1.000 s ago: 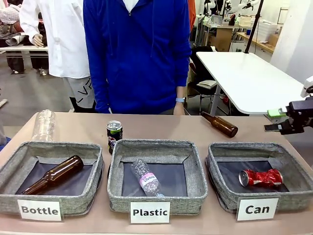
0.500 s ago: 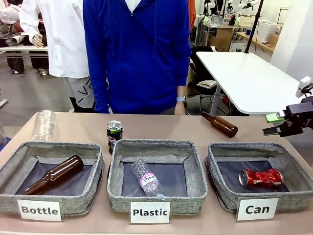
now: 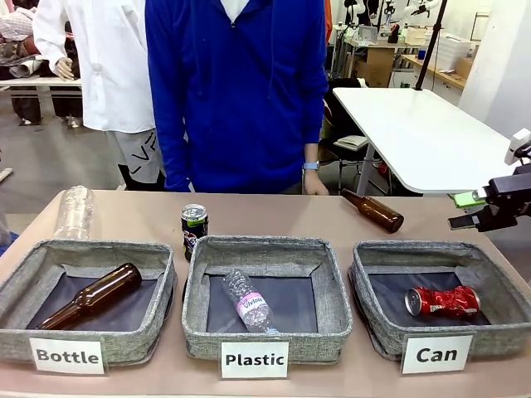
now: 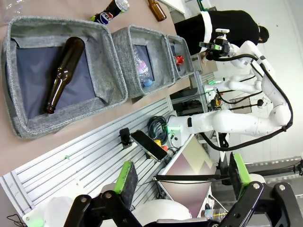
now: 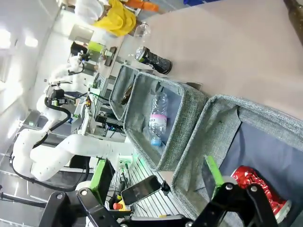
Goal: Sort the can waste into the basket.
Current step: Pick up the can waste from the table and place it in the right Fabric basket.
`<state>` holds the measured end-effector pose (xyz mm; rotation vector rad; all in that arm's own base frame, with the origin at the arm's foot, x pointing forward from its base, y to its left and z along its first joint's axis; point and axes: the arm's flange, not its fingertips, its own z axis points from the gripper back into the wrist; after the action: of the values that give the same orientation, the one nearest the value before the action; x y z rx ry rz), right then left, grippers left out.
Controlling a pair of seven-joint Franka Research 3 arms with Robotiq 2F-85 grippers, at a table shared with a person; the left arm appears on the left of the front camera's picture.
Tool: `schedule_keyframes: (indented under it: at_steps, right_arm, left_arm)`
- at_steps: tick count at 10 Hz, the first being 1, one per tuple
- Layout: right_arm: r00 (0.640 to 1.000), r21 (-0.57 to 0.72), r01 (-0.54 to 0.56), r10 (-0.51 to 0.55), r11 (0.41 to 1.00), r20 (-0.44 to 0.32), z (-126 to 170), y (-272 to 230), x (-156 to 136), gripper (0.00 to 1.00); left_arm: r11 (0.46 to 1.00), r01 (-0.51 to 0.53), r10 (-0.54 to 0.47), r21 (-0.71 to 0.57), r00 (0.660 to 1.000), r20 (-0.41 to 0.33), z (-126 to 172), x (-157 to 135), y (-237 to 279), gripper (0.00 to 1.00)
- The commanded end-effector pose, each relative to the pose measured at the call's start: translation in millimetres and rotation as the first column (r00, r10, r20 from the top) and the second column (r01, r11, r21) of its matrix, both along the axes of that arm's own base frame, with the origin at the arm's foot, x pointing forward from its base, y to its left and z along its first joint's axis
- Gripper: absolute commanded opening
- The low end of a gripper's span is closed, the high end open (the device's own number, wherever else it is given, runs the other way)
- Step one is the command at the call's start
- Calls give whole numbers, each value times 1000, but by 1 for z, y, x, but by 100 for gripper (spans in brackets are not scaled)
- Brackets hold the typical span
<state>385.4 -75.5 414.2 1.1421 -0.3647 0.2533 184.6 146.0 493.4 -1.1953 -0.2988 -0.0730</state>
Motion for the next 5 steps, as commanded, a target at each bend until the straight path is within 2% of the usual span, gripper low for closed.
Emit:
schedule_keyframes:
  at_steps: [1, 2, 3, 4, 5]
  right_arm:
    - [1000, 2, -15, 15, 1000, 17, 3, -2, 0, 100]
    - [1000, 2, -15, 15, 1000, 17, 3, -2, 0, 100]
    - [1000, 2, -15, 15, 1000, 17, 3, -2, 0, 100]
    - [1000, 2, -15, 15, 1000, 17, 3, -2, 0, 100]
    - [1000, 2, -15, 15, 1000, 17, 3, -2, 0, 100]
  left_arm:
    - [1000, 0, 0, 0, 1000, 0, 0, 0, 0, 100]
    - [989, 136, -141, 65, 987, 83, 18, 15, -24, 100]
    - [956, 267, -279, 124, 955, 95, 27, 48, -61, 100]
    - [890, 410, -434, 201, 896, 94, 31, 85, -108, 100]
    - [828, 499, -531, 255, 844, 73, 28, 109, -146, 100]
